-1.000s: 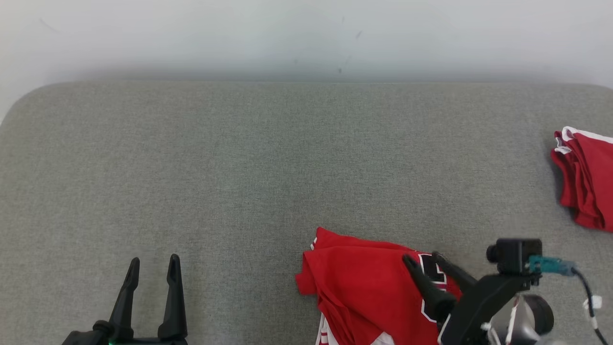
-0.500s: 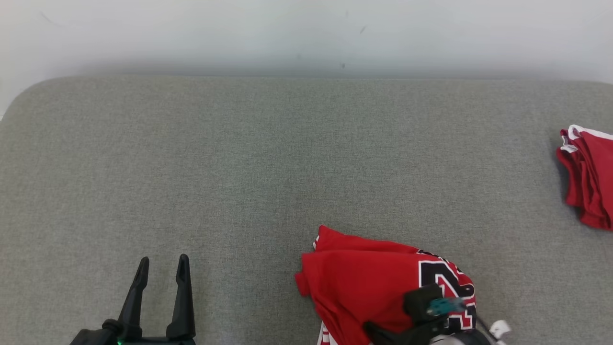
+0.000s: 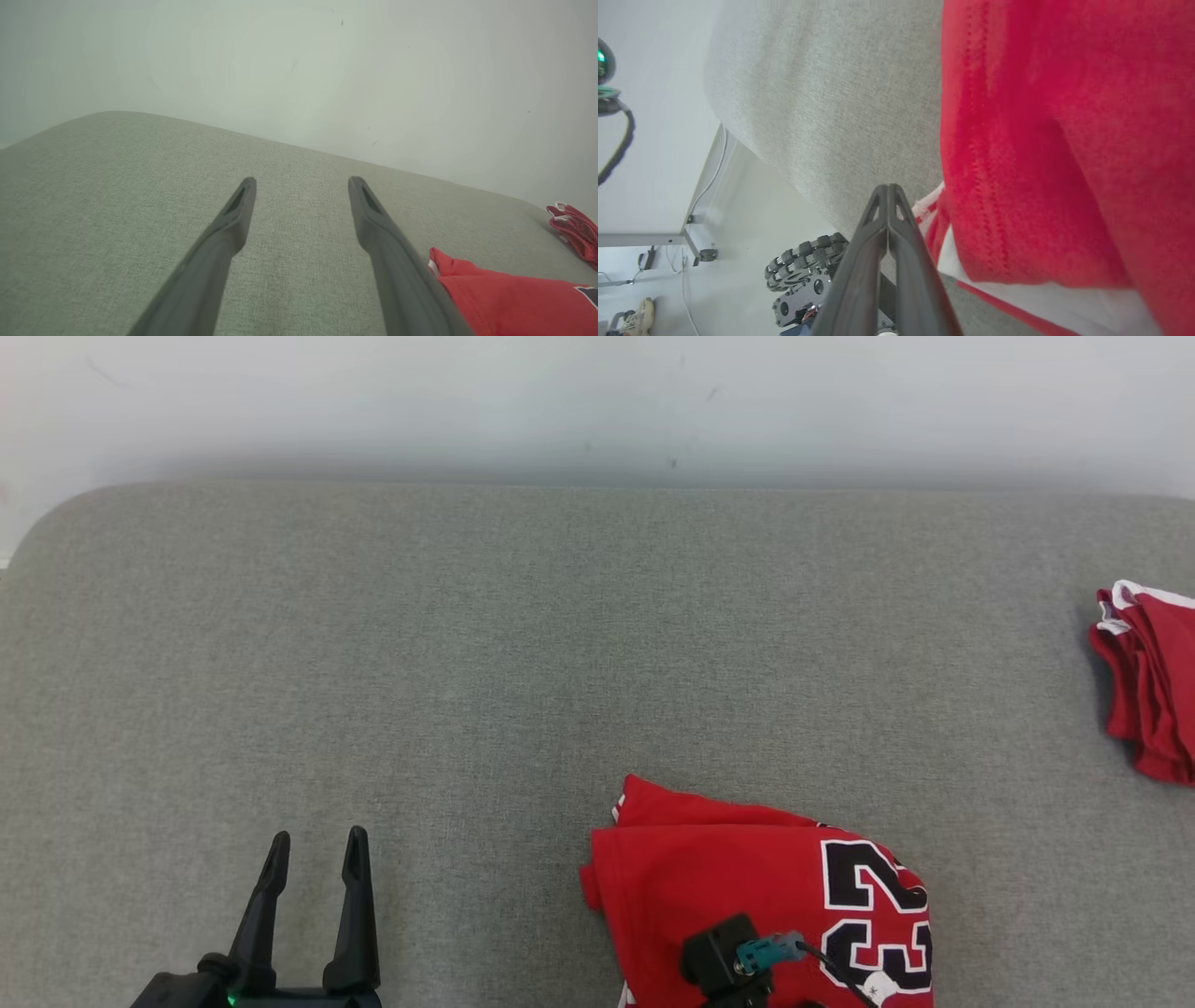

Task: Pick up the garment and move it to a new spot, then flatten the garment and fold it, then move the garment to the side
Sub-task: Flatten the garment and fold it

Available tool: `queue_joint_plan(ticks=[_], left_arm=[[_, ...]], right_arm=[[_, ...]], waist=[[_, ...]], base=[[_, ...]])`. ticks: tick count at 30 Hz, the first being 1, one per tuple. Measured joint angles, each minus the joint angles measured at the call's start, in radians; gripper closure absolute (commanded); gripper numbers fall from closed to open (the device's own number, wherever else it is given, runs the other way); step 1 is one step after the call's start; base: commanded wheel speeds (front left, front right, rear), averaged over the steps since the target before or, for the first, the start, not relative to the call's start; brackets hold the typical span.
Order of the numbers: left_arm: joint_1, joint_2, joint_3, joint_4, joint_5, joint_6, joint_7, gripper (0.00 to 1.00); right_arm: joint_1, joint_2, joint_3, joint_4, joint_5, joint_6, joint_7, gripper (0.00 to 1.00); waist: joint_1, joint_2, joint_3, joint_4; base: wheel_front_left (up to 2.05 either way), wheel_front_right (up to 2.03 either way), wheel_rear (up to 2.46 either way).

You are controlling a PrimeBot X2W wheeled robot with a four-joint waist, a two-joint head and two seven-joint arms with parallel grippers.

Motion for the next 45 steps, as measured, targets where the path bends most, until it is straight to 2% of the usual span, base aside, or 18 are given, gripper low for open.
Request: queue_joint_plan(ticks=[3, 5, 6, 8, 9, 10, 11, 12, 13, 15, 18, 28, 31, 35, 37, 42, 44, 45], left_arm=[[0.000, 0.000, 0.001, 0.000, 0.000, -0.001, 0.000, 0.00], [-0.001, -0.001, 0.003, 0.000, 0.000, -0.001, 0.000, 0.00], [-0.001, -0.001, 0.003, 0.000, 0.000, -0.001, 0.000, 0.00], [-0.001, -0.001, 0.004, 0.000, 0.001, -0.001, 0.000, 0.00], [-0.001, -0.001, 0.005, 0.000, 0.001, -0.001, 0.000, 0.00], [-0.001, -0.001, 0.006, 0.000, 0.001, -0.001, 0.000, 0.00], [-0.001, -0.001, 0.008, 0.000, 0.001, -0.001, 0.000, 0.00], [-0.001, -0.001, 0.009, 0.000, 0.001, -0.001, 0.000, 0.00], [-0.001, -0.001, 0.009, 0.000, 0.001, -0.001, 0.000, 0.00], [-0.002, -0.002, 0.009, -0.002, 0.002, -0.001, 0.000, 0.00], [-0.002, -0.002, 0.009, -0.005, 0.002, -0.001, 0.000, 0.00], [-0.029, 0.009, -0.003, -0.007, 0.001, -0.001, 0.000, 0.00], [-0.028, 0.016, -0.003, -0.008, 0.000, -0.001, 0.000, 0.00], [-0.028, 0.023, -0.001, -0.009, -0.002, -0.001, 0.000, 0.00], [-0.028, 0.024, -0.001, -0.010, -0.002, -0.001, 0.000, 0.00], [-0.028, 0.025, -0.002, -0.009, -0.004, -0.001, 0.000, 0.00], [-0.028, 0.025, -0.006, -0.007, -0.004, -0.001, 0.000, 0.00], [-0.028, 0.025, -0.007, -0.007, -0.004, -0.001, 0.000, 0.00]], right_arm=[[-0.016, 0.000, 0.016, -0.025, 0.069, 0.000, -0.020, 1.00], [-0.031, 0.001, -0.010, -0.072, 0.101, 0.000, -0.026, 1.00], [-0.036, 0.001, -0.031, -0.100, 0.108, 0.000, -0.026, 0.84], [-0.037, 0.000, -0.100, -0.159, 0.089, 0.000, -0.024, 0.66], [-0.037, -0.004, -0.144, -0.186, 0.066, 0.000, -0.023, 0.62], [-0.036, -0.013, -0.193, -0.216, 0.024, 0.000, -0.021, 0.62], [-0.034, -0.024, -0.239, -0.240, -0.021, 0.000, -0.012, 0.56], [-0.029, -0.032, -0.293, -0.260, -0.067, 0.000, -0.002, 0.47], [-0.016, -0.036, -0.344, -0.283, -0.113, 0.000, 0.006, 0.00], [0.012, -0.033, -0.426, -0.321, -0.178, 0.000, 0.023, 0.00], [0.046, -0.021, -0.494, -0.355, -0.249, 0.000, 0.040, 0.00], [0.060, -0.004, -0.573, -0.326, -0.366, 0.000, 0.014, 0.00], [0.055, -0.004, -0.585, -0.320, -0.367, 0.000, 0.022, 0.01], [0.067, -0.002, -0.563, -0.310, -0.342, 0.000, 0.053, 0.19], [0.070, -0.002, -0.547, -0.309, -0.332, 0.000, 0.068, 0.19], [0.070, -0.002, -0.521, -0.315, -0.318, 0.000, 0.091, 0.27], [0.070, -0.002, -0.515, -0.311, -0.314, 0.000, 0.097, 0.40], [0.070, -0.002, -0.512, -0.309, -0.311, 0.000, 0.100, 0.51]], waist=[[0.0000, 0.0000, 0.001, -0.009], [0.0001, 0.0000, 0.001, -0.015], [0.0001, 0.0000, 0.001, -0.018], [0.0001, 0.0000, 0.000, -0.023], [0.0001, 0.0000, -0.001, -0.025], [0.0001, 0.0000, -0.002, -0.027], [0.0000, 0.0000, -0.002, -0.029], [0.0000, 0.0000, -0.002, -0.030], [0.0001, 0.0000, -0.002, -0.031], [0.0000, 0.0000, 0.001, -0.031], [0.0000, 0.0000, 0.009, -0.032], [0.0001, 0.0000, 0.057, -0.030], [0.0001, 0.0000, 0.062, -0.027], [0.0001, 0.0001, 0.066, -0.029], [0.0001, 0.0001, 0.068, -0.030], [0.0001, 0.0000, 0.071, -0.034], [0.0001, 0.0001, 0.071, -0.033], [0.0001, 0.0001, 0.070, -0.032]], base=[[0.00, 0.00, 0.00], [0.00, 0.00, 0.00], [0.00, 0.00, 0.00], [0.00, 0.00, 0.00], [0.00, 0.00, 0.00], [0.00, 0.00, 0.00], [0.00, 0.00, 0.00], [0.00, 0.00, 0.00], [0.00, 0.00, 0.00], [0.00, 0.00, 0.00], [0.00, 0.00, 0.00], [0.00, 0.00, 0.00], [0.00, 0.00, 0.00], [0.00, 0.00, 0.00], [0.00, 0.00, 0.00], [0.00, 0.00, 0.00], [0.00, 0.00, 0.00], [0.00, 0.00, 0.00]])
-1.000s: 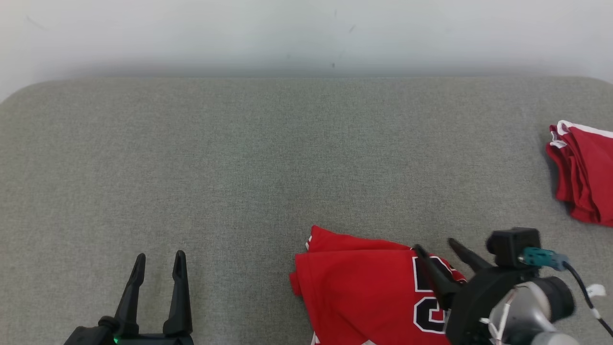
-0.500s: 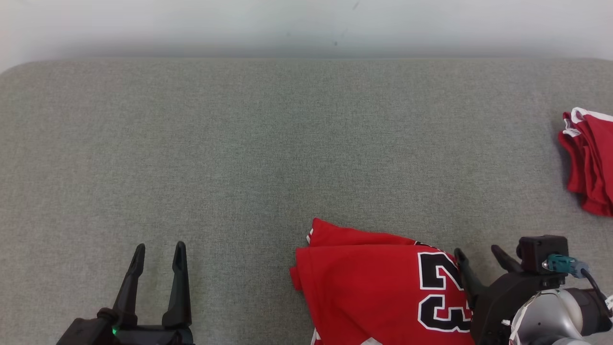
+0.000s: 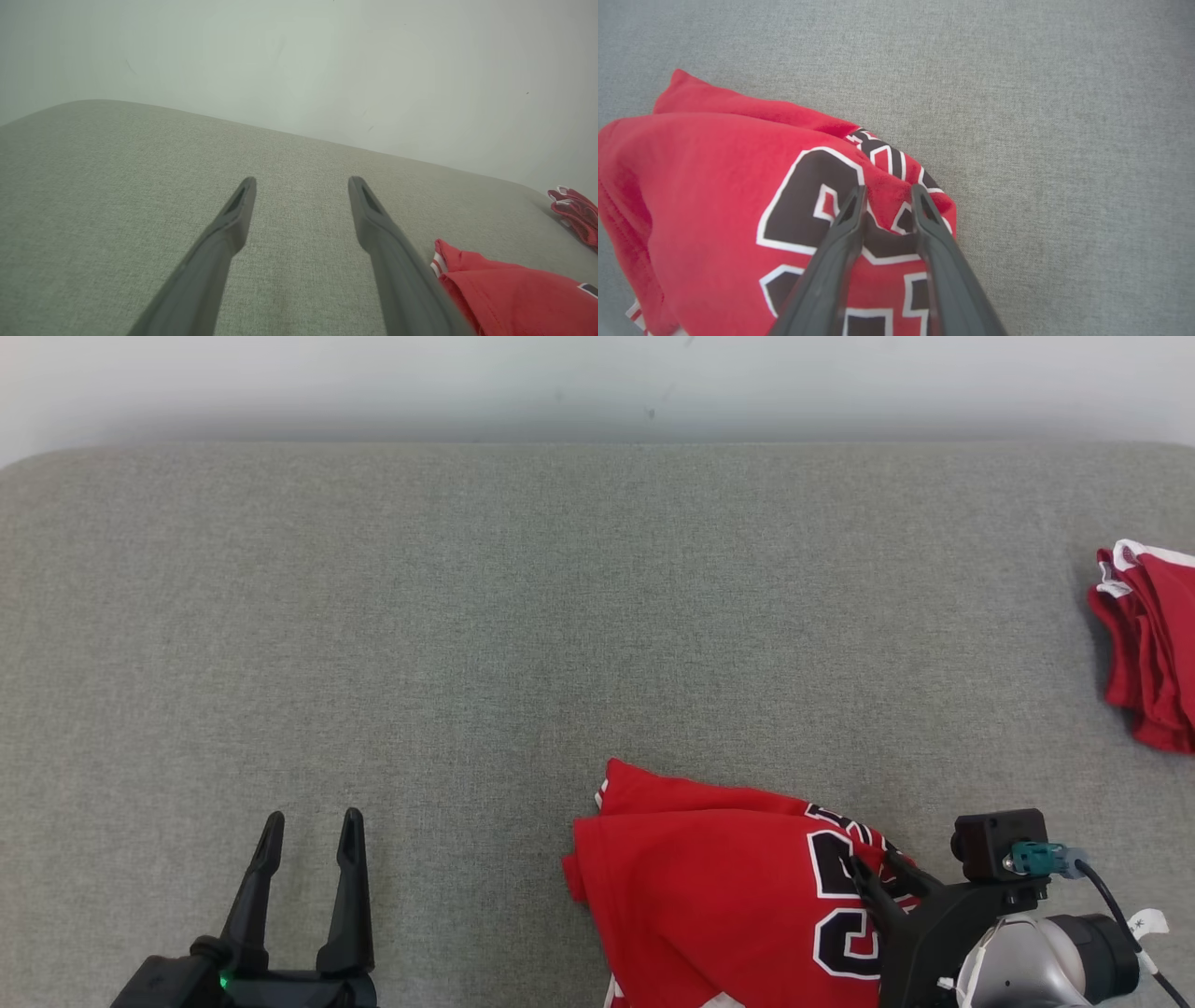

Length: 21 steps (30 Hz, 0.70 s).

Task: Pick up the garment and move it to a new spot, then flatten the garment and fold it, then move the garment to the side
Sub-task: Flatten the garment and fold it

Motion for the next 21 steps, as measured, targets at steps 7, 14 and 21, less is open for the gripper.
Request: queue_joint_plan(ticks=[7, 14, 21], left_arm=[[0.000, 0.000, -0.003, 0.002, 0.000, 0.000, 0.000, 0.00], [0.000, 0.003, -0.005, 0.006, 0.000, 0.000, 0.000, 0.00], [0.000, 0.004, -0.003, 0.008, -0.002, 0.000, 0.000, 0.00]], right_arm=[[-0.005, 0.000, 0.004, 0.022, 0.013, 0.000, 0.010, 0.59], [-0.020, 0.000, -0.007, 0.058, 0.017, 0.000, 0.005, 1.00], [-0.025, 0.000, -0.018, 0.048, 0.016, 0.000, -0.029, 1.00]], waist=[[0.0000, 0.0000, 0.000, 0.005], [-0.0001, 0.0000, 0.000, 0.015], [-0.0001, 0.0000, -0.006, 0.015]], base=[[0.00, 0.00, 0.00], [0.00, 0.00, 0.00], [0.00, 0.00, 0.00]])
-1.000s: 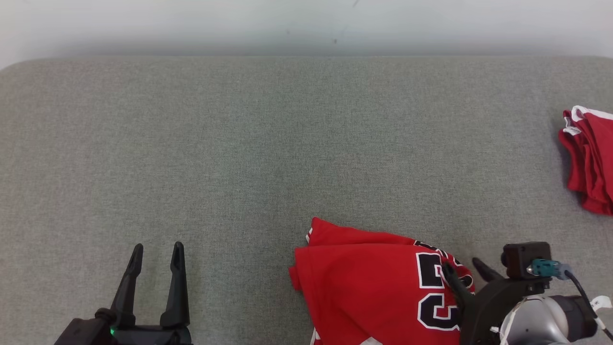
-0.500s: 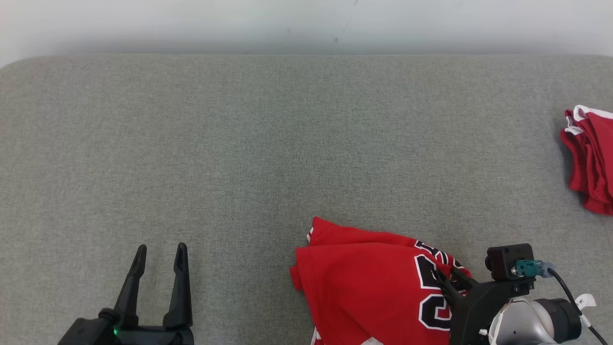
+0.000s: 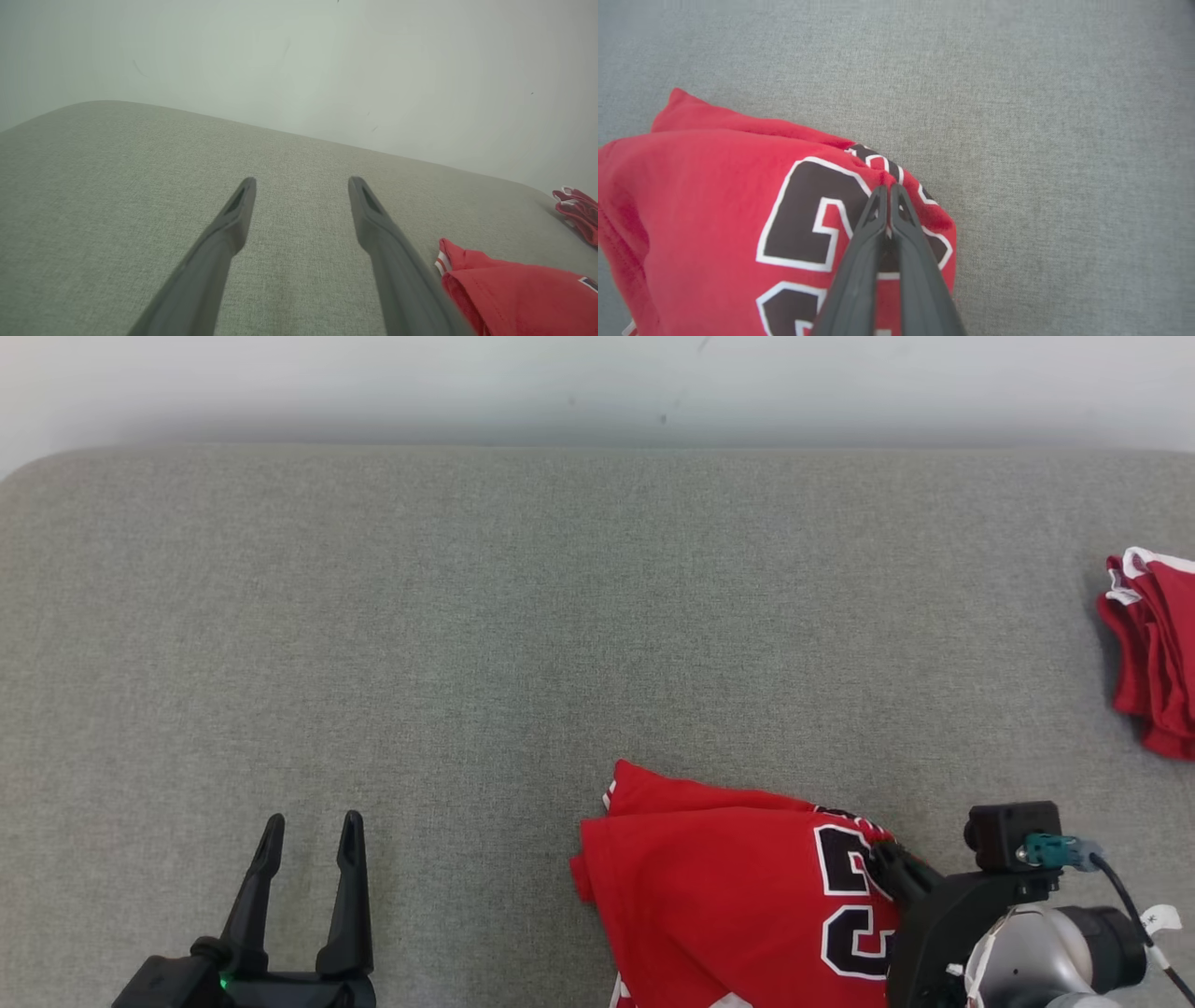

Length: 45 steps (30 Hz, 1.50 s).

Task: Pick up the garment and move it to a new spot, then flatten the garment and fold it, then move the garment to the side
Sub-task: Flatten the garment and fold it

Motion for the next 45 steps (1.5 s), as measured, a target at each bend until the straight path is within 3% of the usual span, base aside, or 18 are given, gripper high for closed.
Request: queue_joint_plan(ticks=[16, 17, 18, 19, 27, 33, 39, 45], left_arm=[[-0.006, -0.003, 0.000, 0.002, 0.000, 0.000, 0.000, 0.00], [-0.006, -0.003, 0.002, 0.002, 0.000, 0.000, 0.000, 0.00], [-0.006, -0.004, 0.003, 0.002, 0.000, 0.000, 0.000, 0.00], [-0.006, -0.004, 0.004, 0.002, 0.000, 0.000, 0.000, 0.00], [-0.003, -0.005, 0.007, 0.004, 0.001, 0.000, 0.000, 0.00], [0.005, -0.005, 0.010, 0.012, 0.008, 0.000, 0.000, 0.00], [0.025, -0.013, 0.029, 0.034, 0.035, 0.000, 0.000, 0.00], [0.051, -0.020, 0.054, 0.053, 0.101, 0.017, 0.000, 0.00]], right_arm=[[-0.040, 0.000, -0.053, -0.050, -0.118, 0.000, -0.058, 1.00], [-0.037, 0.000, -0.058, -0.052, -0.118, 0.000, -0.050, 0.88], [-0.033, 0.001, -0.062, -0.053, -0.118, 0.000, -0.041, 0.27], [-0.027, 0.001, -0.069, -0.054, -0.118, 0.000, -0.031, 0.00], [0.023, 0.000, -0.146, -0.073, -0.120, 0.000, 0.038, 0.00], [0.042, 0.000, -0.243, -0.088, -0.076, 0.000, -0.013, 0.00], [0.040, 0.000, -0.274, 0.015, 0.033, 0.000, -0.273, 0.00], [0.049, 0.004, -0.160, 0.137, 0.087, 0.000, -0.561, 0.00]], waist=[[0.0000, 0.0000, -0.002, 0.002], [0.0000, -0.0001, -0.002, 0.003], [0.0000, -0.0001, -0.002, 0.003], [0.0000, -0.0001, -0.003, 0.003], [0.0000, -0.0001, -0.016, 0.000], [0.0000, -0.0001, -0.042, -0.007], [0.0000, -0.0001, -0.083, -0.019], [0.0000, -0.0001, -0.138, -0.029]], base=[[0.00, 0.00, 0.00], [0.00, 0.00, 0.00], [0.00, 0.00, 0.00], [0.00, 0.00, 0.00], [0.00, 0.00, 0.00], [0.00, 0.00, 0.00], [0.00, 0.00, 0.00], [0.00, 0.00, 0.00]])
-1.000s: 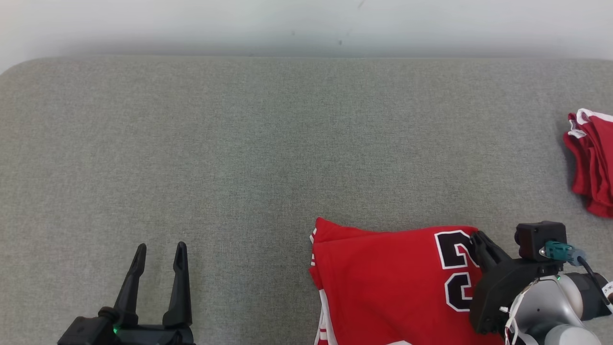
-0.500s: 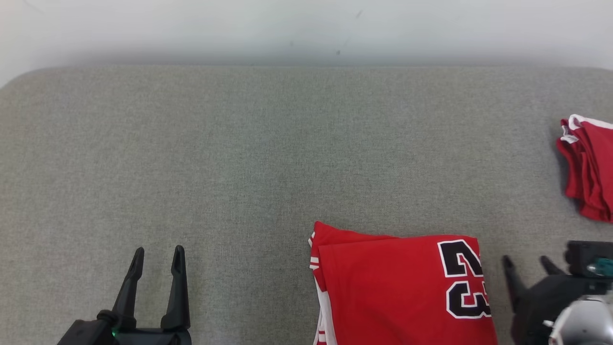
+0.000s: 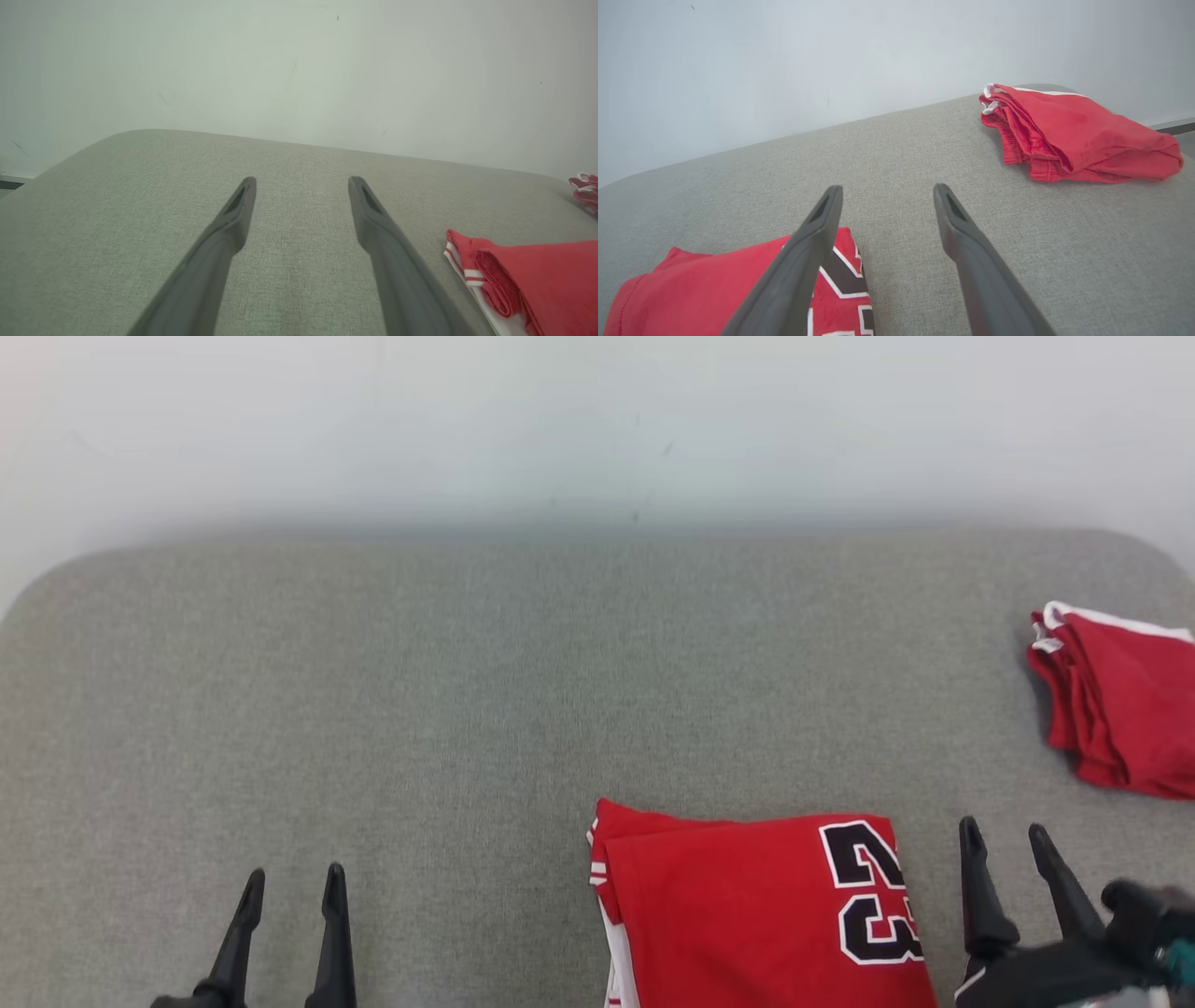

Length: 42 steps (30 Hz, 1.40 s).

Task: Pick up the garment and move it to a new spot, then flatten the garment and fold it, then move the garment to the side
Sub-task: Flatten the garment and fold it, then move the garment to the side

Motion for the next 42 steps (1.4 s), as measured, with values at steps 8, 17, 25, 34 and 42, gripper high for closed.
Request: queue_joint_plan(ticks=[8, 17, 25, 34, 42], left_arm=[[0.050, -0.002, 0.047, 0.029, 0.038, 0.001, 0.000, 0.00], [0.070, -0.010, 0.096, 0.025, 0.037, -0.002, 0.000, 0.00], [0.076, -0.013, 0.099, 0.026, 0.057, -0.009, 0.000, 0.00], [0.072, -0.018, 0.086, 0.035, 0.057, -0.010, 0.000, 0.00], [0.068, -0.022, 0.087, 0.029, 0.067, -0.011, 0.000, 0.00]], right_arm=[[0.018, -0.002, 0.067, 0.118, -0.087, 0.000, -0.212, 0.00], [0.012, -0.002, 0.103, 0.180, -0.109, 0.000, -0.237, 0.00], [0.000, -0.002, 0.114, 0.184, -0.095, 0.000, -0.216, 0.00], [-0.007, -0.010, 0.114, 0.152, -0.096, 0.000, -0.162, 0.00], [0.008, -0.009, 0.102, 0.061, 0.060, 0.000, 0.345, 0.00]], waist=[[0.0000, 0.0000, -0.076, -0.008], [0.0000, -0.0001, -0.103, -0.007], [0.0001, -0.0001, -0.096, -0.008], [0.0001, -0.0001, -0.087, -0.003], [0.0001, 0.0000, -0.074, 0.001]], base=[[0.00, 0.00, 0.00], [0.00, 0.00, 0.00], [0.00, 0.00, 0.00], [0.00, 0.00, 0.00], [0.00, 0.00, 0.00]])
